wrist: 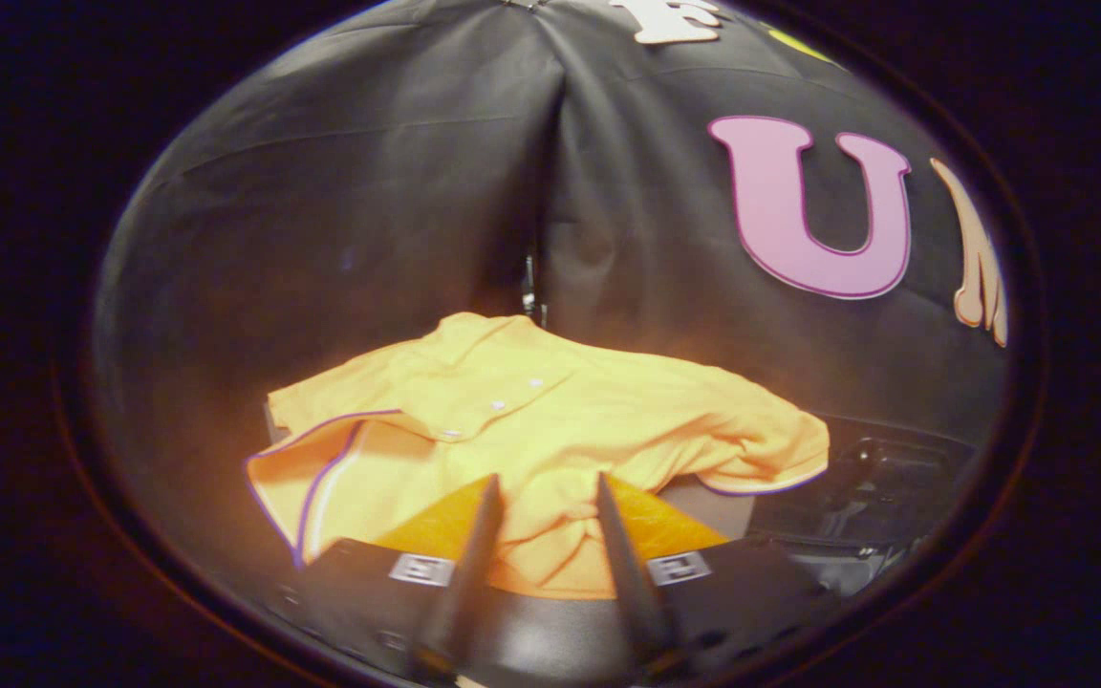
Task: Put the clothes into the washing machine and then close the washing machine lid.
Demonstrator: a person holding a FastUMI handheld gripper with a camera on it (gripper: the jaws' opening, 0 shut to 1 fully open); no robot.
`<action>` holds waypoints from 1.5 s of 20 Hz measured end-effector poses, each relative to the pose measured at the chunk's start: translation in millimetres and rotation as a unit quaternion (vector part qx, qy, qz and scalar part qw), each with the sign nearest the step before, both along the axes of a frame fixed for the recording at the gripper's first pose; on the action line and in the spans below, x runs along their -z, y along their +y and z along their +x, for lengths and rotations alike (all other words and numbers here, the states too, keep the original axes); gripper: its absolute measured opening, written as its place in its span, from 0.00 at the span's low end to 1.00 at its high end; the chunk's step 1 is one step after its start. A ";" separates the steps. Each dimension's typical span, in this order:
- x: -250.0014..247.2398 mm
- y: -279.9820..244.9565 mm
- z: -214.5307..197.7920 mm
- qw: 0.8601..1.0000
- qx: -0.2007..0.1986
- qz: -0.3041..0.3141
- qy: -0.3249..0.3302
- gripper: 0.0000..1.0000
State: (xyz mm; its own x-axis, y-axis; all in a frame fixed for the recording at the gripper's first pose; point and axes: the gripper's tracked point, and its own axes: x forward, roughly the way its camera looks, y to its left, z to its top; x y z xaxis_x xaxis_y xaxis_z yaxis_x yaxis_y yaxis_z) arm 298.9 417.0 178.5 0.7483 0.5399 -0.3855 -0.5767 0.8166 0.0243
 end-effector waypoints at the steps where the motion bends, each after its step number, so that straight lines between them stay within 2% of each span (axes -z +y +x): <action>1: -0.6 -1.7 -0.3 1.000 0.001 -0.003 -0.003 0.29; 3: -2.5 -3.2 -1.4 1.000 0.004 -0.005 -0.011 0.29; 5: -6.0 -4.5 -3.4 1.000 0.015 0.000 -0.009 0.05; 8: -16.2 -21.2 5.0 0.999 0.040 -0.007 -0.023 0.04; 12: -41.0 -93.8 31.0 0.990 0.121 -0.032 -0.060 0.05; 17: -35.8 -216.7 58.8 0.958 0.239 -0.126 -0.095 0.04; 20: -10.8 -273.4 69.9 0.944 0.286 -0.143 -0.082 0.05; 23: 14.6 -317.9 85.1 0.935 0.315 -0.153 -0.063 0.05; 27: 41.7 -340.7 86.9 0.930 0.326 -0.161 -0.051 0.30; 30: 52.8 -341.3 85.2 0.932 0.320 -0.165 -0.048 0.30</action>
